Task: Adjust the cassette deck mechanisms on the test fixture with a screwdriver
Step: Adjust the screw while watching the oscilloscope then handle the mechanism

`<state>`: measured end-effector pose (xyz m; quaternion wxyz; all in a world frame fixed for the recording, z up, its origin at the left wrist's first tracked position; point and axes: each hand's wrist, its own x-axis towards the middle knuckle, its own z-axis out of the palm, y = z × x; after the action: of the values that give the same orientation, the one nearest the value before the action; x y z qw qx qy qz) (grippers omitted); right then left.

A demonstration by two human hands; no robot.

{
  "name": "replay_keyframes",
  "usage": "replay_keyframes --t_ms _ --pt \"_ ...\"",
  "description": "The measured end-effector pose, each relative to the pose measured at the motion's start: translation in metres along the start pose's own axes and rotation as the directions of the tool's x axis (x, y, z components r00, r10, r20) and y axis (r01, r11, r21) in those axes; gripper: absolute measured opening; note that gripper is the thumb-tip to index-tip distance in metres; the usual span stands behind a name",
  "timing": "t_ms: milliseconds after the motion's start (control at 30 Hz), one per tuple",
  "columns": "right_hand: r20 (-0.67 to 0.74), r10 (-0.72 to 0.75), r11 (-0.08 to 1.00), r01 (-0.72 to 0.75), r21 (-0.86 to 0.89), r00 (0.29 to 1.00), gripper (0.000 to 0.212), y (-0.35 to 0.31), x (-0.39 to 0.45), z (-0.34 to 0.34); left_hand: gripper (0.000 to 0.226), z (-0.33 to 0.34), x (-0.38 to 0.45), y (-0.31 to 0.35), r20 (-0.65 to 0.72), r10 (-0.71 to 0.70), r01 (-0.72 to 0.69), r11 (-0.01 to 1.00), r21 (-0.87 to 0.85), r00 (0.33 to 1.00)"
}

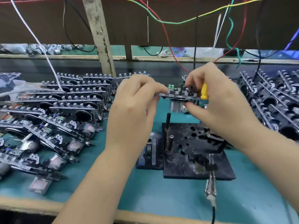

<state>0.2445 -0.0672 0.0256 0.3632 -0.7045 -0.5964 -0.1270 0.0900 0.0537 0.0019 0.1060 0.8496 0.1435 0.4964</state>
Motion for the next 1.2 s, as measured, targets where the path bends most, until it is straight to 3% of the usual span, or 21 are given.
replay_keyframes --t_ms 233,400,533,733,867,933,967,1033,1100,1200 --pt "0.051 0.115 0.993 -0.116 0.015 0.992 0.056 0.001 -0.056 -0.041 0.018 0.007 -0.026 0.026 0.079 0.208 -0.206 0.978 -0.034 0.975" --pt "0.27 0.266 0.953 -0.295 0.073 0.925 0.062 -0.003 -0.059 -0.055 0.027 0.006 -0.025 0.046 0.102 0.423 -0.42 0.906 -0.056 0.9" --pt "0.47 0.317 0.927 -0.374 0.03 0.824 0.057 0.0 -0.053 -0.051 0.03 0.007 -0.027 0.049 0.166 0.47 -0.466 0.883 -0.066 0.867" --pt "0.538 0.31 0.875 -0.457 0.162 0.784 0.056 0.008 -0.047 -0.044 0.028 0.008 -0.034 0.041 0.131 0.417 -0.412 0.909 -0.068 0.899" --pt "0.512 0.31 0.868 -0.458 0.19 0.801 0.056 0.006 -0.04 -0.048 0.016 0.005 -0.034 0.034 0.036 0.294 -0.279 0.935 -0.22 0.955" --pt "0.472 0.276 0.923 -0.368 0.112 0.837 0.057 0.003 -0.035 -0.051 0.041 0.002 -0.03 0.022 0.07 0.154 -0.128 0.949 -0.287 0.986" --pt "0.463 0.249 0.952 -0.304 0.046 0.851 0.057 0.005 -0.032 -0.05 0.056 0.0 -0.028 0.014 0.152 0.081 -0.032 0.954 -0.3 0.985" --pt "0.48 0.249 0.967 -0.241 -0.078 0.841 0.059 0.011 -0.024 -0.045 0.082 0.0 -0.024 0.0 0.395 -0.025 0.127 0.964 -0.234 0.918" --pt "0.51 0.217 0.976 -0.172 -0.135 0.832 0.064 0.013 -0.024 -0.04 0.105 0.005 -0.022 -0.011 0.597 -0.089 0.222 0.963 -0.152 0.798" --pt "0.555 0.196 0.977 -0.112 -0.181 0.809 0.064 0.021 -0.024 -0.032 0.11 0.012 -0.017 -0.021 0.682 -0.102 0.278 0.948 -0.153 0.724"
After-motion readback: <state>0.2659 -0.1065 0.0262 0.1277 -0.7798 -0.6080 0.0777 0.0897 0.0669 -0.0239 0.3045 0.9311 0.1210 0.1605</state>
